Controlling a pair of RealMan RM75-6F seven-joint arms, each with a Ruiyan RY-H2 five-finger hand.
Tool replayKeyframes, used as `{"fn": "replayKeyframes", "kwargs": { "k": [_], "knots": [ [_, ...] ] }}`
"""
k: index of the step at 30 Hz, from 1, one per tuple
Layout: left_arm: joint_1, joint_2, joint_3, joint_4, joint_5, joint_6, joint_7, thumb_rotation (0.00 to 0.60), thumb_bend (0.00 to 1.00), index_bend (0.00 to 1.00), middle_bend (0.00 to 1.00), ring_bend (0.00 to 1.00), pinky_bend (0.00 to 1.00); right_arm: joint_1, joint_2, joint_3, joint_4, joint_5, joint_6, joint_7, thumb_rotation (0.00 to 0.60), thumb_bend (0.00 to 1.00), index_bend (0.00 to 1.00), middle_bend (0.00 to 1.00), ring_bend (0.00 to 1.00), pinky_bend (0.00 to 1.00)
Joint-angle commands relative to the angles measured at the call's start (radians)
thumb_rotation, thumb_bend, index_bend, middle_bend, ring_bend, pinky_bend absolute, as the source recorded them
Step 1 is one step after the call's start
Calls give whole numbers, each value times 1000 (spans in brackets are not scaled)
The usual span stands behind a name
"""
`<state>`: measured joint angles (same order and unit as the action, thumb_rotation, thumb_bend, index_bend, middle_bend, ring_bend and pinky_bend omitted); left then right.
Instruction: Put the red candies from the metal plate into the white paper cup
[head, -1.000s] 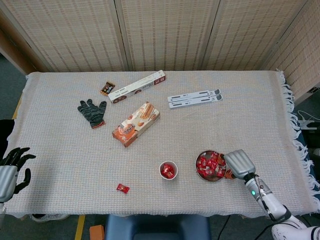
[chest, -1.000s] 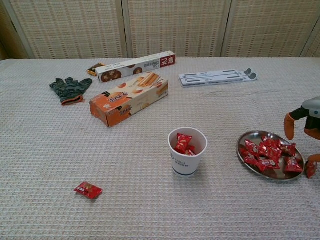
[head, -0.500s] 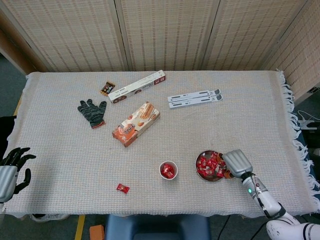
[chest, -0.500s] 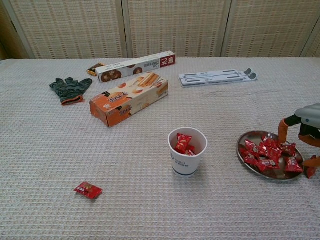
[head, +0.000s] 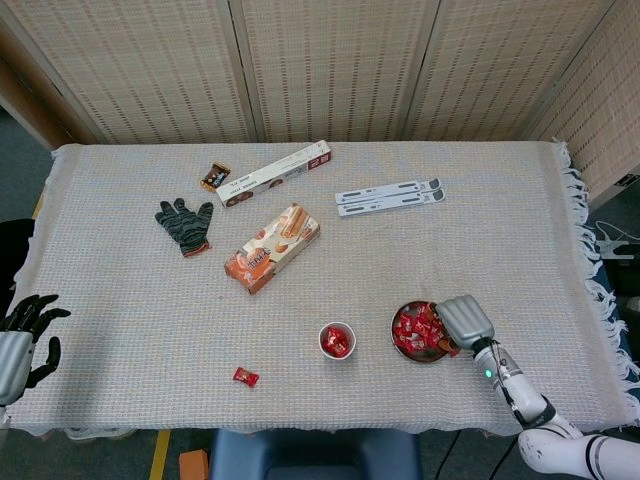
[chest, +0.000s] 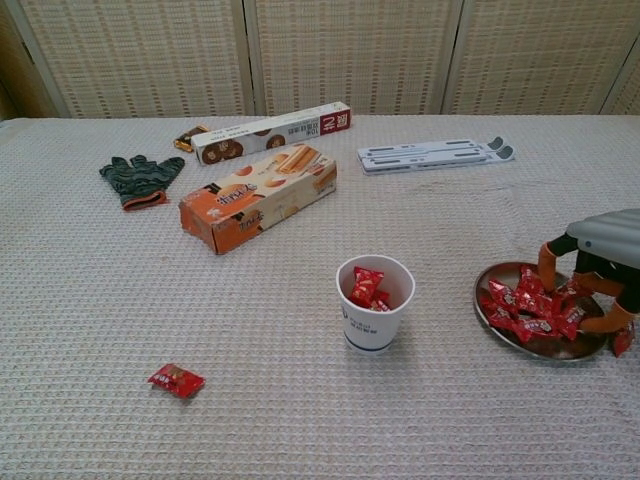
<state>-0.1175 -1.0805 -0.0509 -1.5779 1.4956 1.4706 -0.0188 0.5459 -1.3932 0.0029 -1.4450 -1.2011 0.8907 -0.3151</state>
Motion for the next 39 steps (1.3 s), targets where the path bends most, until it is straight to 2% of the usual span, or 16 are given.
{"fn": "replayKeyframes", "kwargs": {
  "k": [1,11,21,28,34,39],
  "knots": [
    [-1,0,1,0,0,-1,0,600,620,293,132,93,302,3,-13,4,16,-15,-4,21,600,105,458,875,765,968],
    [-1,1,1,-1,1,-1,-1,600,621,294,133,93,302,-1,-26,1,45,-54,-5,75,600,105,511,875,765,968],
    [0,2,1,-1,1,0,-4,600,621,293,132,93,302,-11,-23,2,47,-59,5,81,600,230,668,875,767,968],
    [1,3,1,-2,3,2,-9,600,621,294,132,93,302,-18,-11,9,27,-64,20,91,600,242,715,874,769,970],
    [2,5,1,-3,5,5,-13,600,621,293,133,93,301,-18,32,29,-64,-96,59,104,600,243,718,875,770,970],
    [2,6,2,-4,8,4,-14,600,621,293,133,93,302,17,86,64,-213,-131,54,120,600,244,718,875,770,970]
  ]
}}
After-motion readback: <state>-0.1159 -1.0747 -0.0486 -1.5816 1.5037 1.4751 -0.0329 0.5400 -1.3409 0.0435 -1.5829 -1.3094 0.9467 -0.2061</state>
